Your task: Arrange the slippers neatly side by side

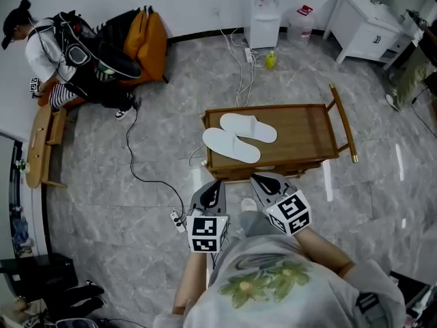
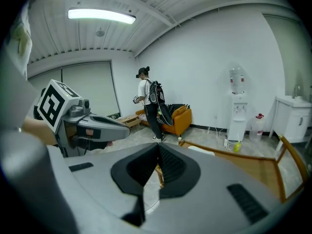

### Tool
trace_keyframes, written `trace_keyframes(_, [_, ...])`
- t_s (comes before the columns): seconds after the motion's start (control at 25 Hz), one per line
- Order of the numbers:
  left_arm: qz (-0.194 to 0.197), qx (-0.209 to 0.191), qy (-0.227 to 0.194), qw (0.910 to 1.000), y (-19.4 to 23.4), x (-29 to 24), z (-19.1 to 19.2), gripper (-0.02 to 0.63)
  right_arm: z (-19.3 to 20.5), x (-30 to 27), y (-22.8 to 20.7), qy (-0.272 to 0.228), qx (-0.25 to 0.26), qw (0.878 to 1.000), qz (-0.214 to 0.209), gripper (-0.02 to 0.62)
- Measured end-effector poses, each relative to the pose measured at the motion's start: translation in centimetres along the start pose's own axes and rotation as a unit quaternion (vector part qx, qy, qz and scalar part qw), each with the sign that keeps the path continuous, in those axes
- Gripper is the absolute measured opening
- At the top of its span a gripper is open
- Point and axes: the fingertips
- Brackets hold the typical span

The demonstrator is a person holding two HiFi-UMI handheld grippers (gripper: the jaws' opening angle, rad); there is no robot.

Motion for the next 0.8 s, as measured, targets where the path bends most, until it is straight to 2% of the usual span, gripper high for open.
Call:
trace_keyframes(0.2, [-0.012, -0.006, 0.008, 0.9999, 2.1, -2.0, -0.6, 0.015, -1.3, -2.7, -1.6, 0.002, 0.013, 1.000, -0.014, 0.006])
trace_keyframes(0.4, [-0.022, 0.007, 0.006, 0.9997, 3.9, -2.9, -0.9, 0.015, -3.0, -4.9, -2.0, 0.001, 0.002, 0.999, -0.036, 0.011])
trace_keyframes(0.64, [-0.014, 0.012, 0.024, 0.9995, 6.0, -4.0, -1.1, 0.015, -2.9, -7.8, -2.0, 0.028, 0.008, 0.998, -0.054, 0.094])
trace_keyframes(0.8, [0.003, 0.016, 0.044, 0.9989, 7.9, -5.2, -0.9, 0.015, -2.4, -10.0, -2.6, 0.047, 0.006, 0.998, -0.044, 0.113])
Point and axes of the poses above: the fingertips, and each gripper's own axes: x backward along the fingers, y to its left, z out of its underside, and after that the axes turned 9 degrees about z, right-handed
